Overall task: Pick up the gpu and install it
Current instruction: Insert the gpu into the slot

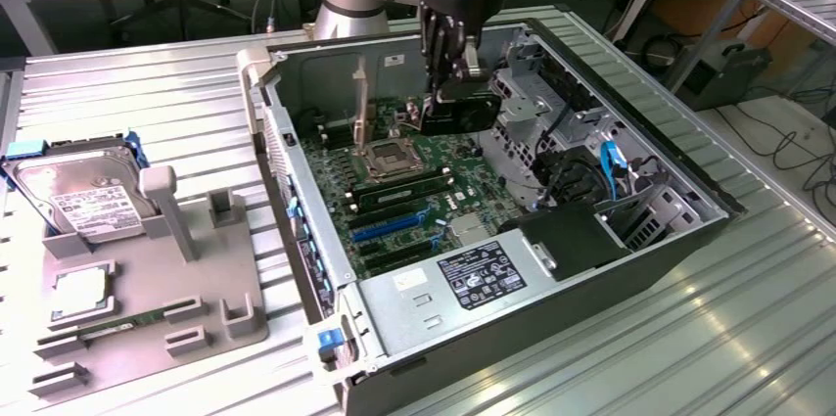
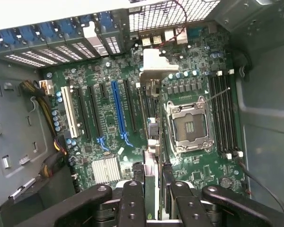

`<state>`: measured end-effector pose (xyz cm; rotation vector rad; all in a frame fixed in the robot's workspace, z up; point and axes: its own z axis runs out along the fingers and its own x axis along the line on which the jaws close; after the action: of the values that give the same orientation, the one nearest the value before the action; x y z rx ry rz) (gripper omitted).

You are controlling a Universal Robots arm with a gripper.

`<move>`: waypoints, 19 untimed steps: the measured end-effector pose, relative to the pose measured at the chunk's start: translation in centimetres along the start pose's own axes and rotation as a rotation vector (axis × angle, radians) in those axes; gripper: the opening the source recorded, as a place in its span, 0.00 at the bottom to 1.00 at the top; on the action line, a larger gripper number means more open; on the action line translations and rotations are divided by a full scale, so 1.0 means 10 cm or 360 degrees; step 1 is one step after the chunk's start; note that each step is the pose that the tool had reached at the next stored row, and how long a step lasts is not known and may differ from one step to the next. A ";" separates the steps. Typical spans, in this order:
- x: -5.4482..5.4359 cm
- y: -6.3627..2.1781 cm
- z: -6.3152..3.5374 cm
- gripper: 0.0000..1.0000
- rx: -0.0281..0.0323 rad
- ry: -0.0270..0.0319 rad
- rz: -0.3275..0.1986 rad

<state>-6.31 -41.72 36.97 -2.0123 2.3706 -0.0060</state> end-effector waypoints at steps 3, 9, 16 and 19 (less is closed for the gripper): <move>0.00 0.000 0.000 0.26 -0.00008 -0.00010 -0.0040; 0.00 0.000 0.000 0.26 -0.00024 -0.00026 -0.0109; 0.00 0.000 0.000 0.26 -0.00041 -0.00044 -0.0184; 0.00 0.000 0.000 0.26 -0.00050 -0.00053 -0.0225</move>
<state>-6.31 -41.72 36.97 -2.1749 2.2223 -0.0025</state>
